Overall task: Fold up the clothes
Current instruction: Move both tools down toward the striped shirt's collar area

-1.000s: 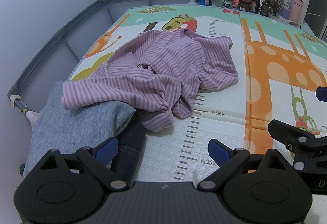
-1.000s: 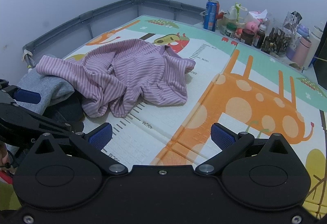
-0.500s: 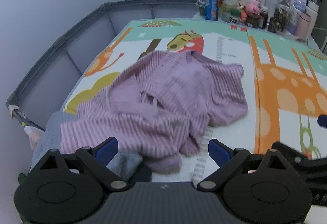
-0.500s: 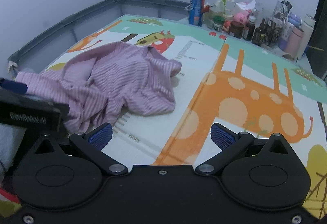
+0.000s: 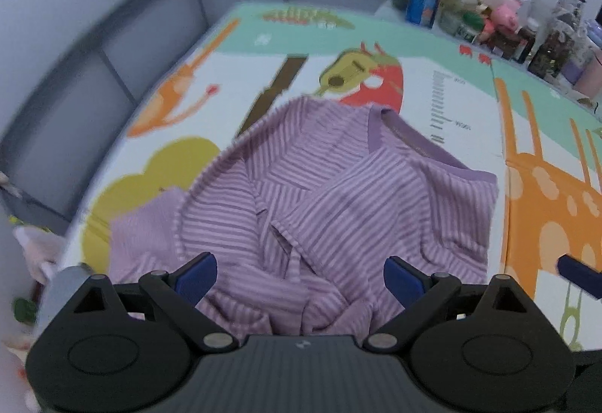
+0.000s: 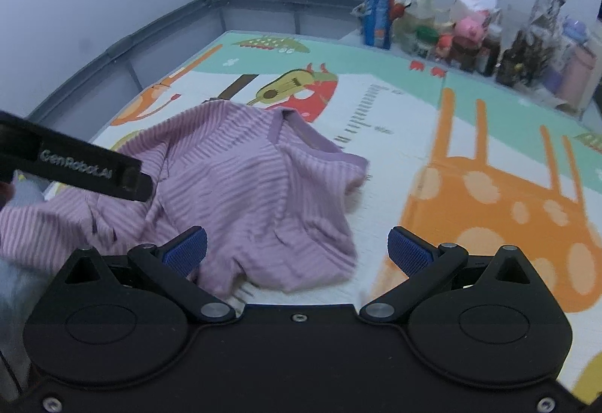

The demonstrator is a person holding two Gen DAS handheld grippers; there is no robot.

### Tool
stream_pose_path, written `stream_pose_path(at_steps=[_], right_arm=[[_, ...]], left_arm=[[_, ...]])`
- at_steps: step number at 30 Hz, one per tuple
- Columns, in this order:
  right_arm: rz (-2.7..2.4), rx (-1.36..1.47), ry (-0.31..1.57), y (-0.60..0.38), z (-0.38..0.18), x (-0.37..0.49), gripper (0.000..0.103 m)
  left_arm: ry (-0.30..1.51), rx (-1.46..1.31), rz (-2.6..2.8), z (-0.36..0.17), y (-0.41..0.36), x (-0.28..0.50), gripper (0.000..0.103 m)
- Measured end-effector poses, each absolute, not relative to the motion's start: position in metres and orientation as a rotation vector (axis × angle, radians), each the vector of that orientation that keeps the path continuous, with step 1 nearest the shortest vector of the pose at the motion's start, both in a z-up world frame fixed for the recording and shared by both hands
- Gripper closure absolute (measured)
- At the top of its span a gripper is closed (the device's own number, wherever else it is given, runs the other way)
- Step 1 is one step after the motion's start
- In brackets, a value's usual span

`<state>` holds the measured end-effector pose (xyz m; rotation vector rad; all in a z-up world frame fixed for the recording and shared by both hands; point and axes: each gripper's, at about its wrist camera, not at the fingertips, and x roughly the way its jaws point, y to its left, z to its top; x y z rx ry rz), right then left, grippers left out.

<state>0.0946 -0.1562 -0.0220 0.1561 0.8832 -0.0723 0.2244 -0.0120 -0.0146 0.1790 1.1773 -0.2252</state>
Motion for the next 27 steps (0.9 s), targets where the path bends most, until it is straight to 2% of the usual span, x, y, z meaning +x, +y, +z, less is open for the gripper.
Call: stream_pose_path(at_steps=[11, 21, 27], right_arm=[[-0.07, 0.194, 0.943, -0.134, -0.081, 0.168, 0.0], [-0.098, 0.141, 0.996, -0.114, -0.121, 0.198, 0.0], [-0.118, 0.192, 1.02, -0.118, -0.136, 0.204, 0.0]], left_arm=[[1.272, 0.041, -0.214, -0.069, 0.0, 0.293, 0.008], [1.336, -0.014, -0.18, -0.113, 0.001, 0.328, 0.008], [1.331, 0.031, -0.183, -0.122, -0.004, 0.329, 0.001]])
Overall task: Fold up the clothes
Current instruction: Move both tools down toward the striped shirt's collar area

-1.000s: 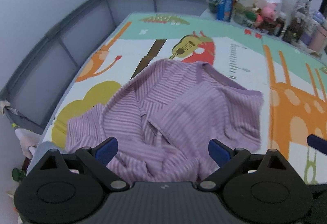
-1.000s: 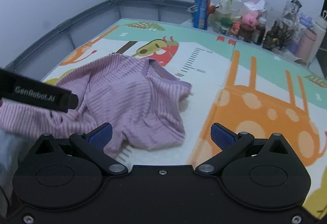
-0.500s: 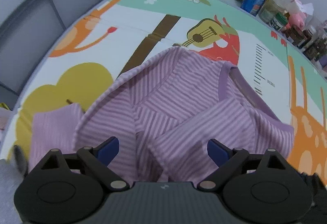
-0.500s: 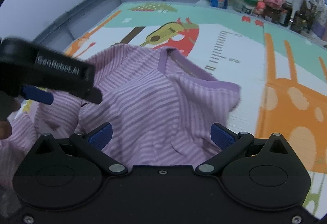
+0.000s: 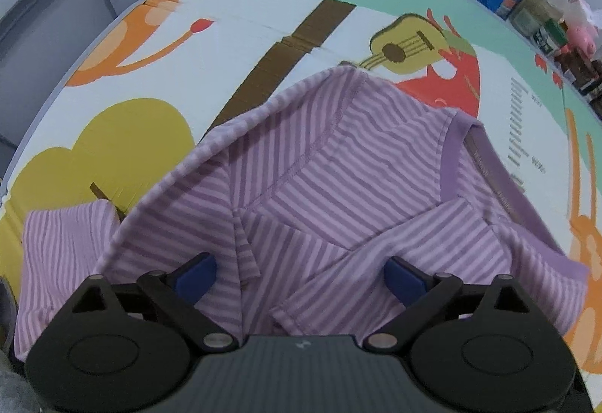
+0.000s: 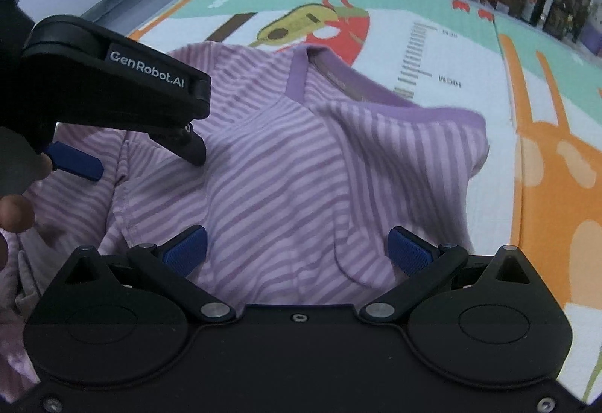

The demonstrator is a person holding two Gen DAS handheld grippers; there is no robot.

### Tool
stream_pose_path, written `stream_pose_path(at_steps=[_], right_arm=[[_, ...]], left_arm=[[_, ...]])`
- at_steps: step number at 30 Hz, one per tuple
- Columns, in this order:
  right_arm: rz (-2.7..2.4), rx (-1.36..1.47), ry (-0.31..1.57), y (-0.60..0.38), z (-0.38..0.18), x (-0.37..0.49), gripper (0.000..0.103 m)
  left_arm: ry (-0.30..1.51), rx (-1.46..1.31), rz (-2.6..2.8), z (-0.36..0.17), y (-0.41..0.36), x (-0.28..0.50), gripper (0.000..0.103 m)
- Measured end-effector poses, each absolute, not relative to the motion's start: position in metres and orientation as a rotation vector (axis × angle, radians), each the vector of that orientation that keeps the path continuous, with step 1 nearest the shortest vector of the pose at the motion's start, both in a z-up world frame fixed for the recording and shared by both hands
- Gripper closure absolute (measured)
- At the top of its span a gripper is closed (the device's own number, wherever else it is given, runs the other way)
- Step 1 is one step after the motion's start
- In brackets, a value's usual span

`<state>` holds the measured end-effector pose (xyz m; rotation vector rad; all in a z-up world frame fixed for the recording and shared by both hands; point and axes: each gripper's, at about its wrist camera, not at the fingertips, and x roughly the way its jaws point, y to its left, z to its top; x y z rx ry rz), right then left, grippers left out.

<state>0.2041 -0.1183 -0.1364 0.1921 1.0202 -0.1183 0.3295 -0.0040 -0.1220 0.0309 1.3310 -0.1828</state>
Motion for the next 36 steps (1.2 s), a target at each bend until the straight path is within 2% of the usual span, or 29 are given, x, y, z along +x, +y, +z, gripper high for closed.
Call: stream_pose_path(at_steps=[31, 34, 36], right_arm=[[-0.11, 0.153, 1.001, -0.117, -0.145, 0.197, 0.001], [-0.101, 0.15, 1.0, -0.117, -0.144, 0.196, 0.005], [-0.089, 0.148, 0.997, -0.115, -0.142, 0.195, 0.016]], left_arm=[[1.201, 0.131, -0.186, -0.132, -0.012, 0.311, 0.001], [1.195, 0.139, -0.177, -0.13, -0.013, 0.31, 0.006], [1.183, 0.15, -0.171, -0.128, -0.015, 0.308, 0.014]])
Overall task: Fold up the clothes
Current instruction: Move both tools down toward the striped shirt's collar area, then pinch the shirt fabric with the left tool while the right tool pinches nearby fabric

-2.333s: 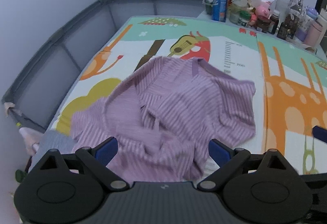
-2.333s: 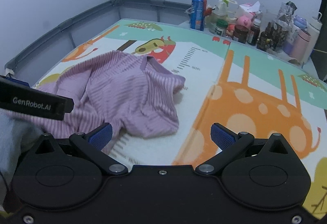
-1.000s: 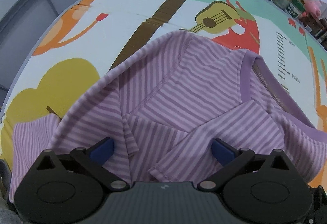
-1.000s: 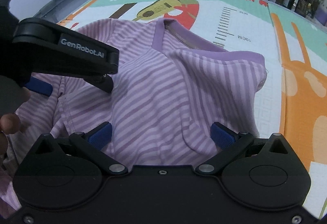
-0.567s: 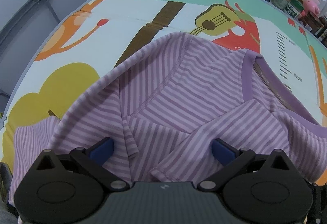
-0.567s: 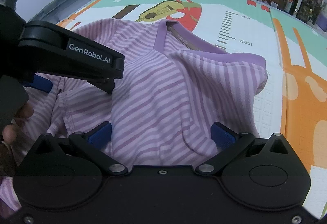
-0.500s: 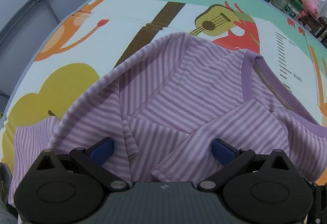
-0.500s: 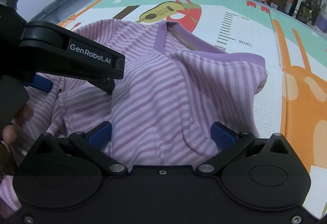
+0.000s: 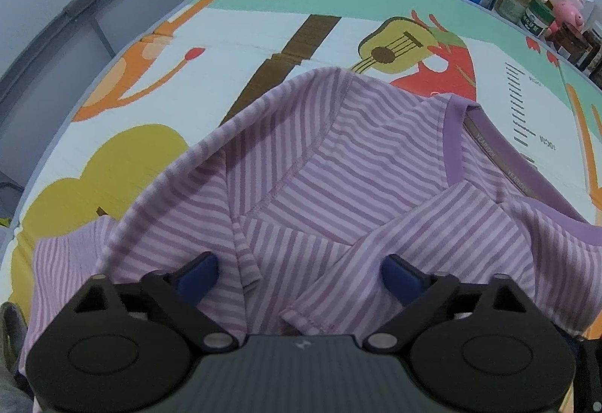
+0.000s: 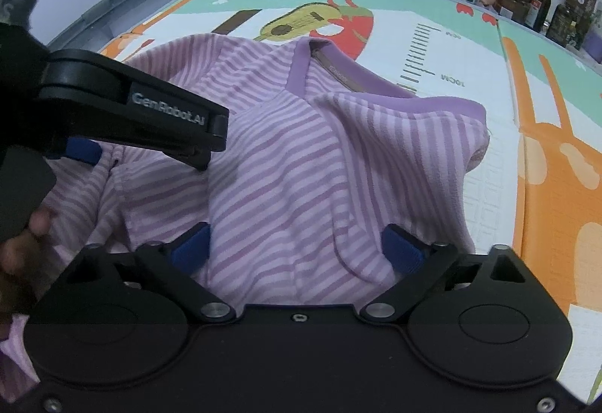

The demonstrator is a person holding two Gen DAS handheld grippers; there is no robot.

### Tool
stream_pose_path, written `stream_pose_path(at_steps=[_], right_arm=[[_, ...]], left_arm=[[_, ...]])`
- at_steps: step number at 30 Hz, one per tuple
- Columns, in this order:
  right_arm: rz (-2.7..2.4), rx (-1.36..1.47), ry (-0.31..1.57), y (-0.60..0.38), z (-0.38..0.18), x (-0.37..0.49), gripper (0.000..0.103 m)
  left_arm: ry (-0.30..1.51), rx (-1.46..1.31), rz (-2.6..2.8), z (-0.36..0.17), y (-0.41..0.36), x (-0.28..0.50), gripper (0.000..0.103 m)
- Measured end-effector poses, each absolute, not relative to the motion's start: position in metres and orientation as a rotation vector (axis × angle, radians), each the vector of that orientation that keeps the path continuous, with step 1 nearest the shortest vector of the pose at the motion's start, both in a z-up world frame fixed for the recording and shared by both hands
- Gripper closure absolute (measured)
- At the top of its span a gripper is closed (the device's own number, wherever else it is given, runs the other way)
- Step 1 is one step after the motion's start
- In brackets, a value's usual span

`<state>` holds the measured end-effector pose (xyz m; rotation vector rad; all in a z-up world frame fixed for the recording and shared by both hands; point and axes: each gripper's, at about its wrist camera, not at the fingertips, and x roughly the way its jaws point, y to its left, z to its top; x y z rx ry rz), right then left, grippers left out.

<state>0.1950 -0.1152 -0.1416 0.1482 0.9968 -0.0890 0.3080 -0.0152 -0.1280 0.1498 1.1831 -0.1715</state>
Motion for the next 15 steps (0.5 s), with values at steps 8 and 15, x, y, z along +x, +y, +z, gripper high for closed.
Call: stream_pose_path(at_steps=[8, 15], right_arm=[[-0.041, 0.161, 0.996, -0.103, -0.133, 0.193, 0.053], [-0.023, 0.148, 1.002, -0.1, -0.13, 0.192, 0.064]], left_arm=[[1.139, 0.202, -0.215, -0.119, -0.021, 0.297, 0.057], [1.138, 0.203, -0.282, -0.119, -0.029, 0.287, 0.093]])
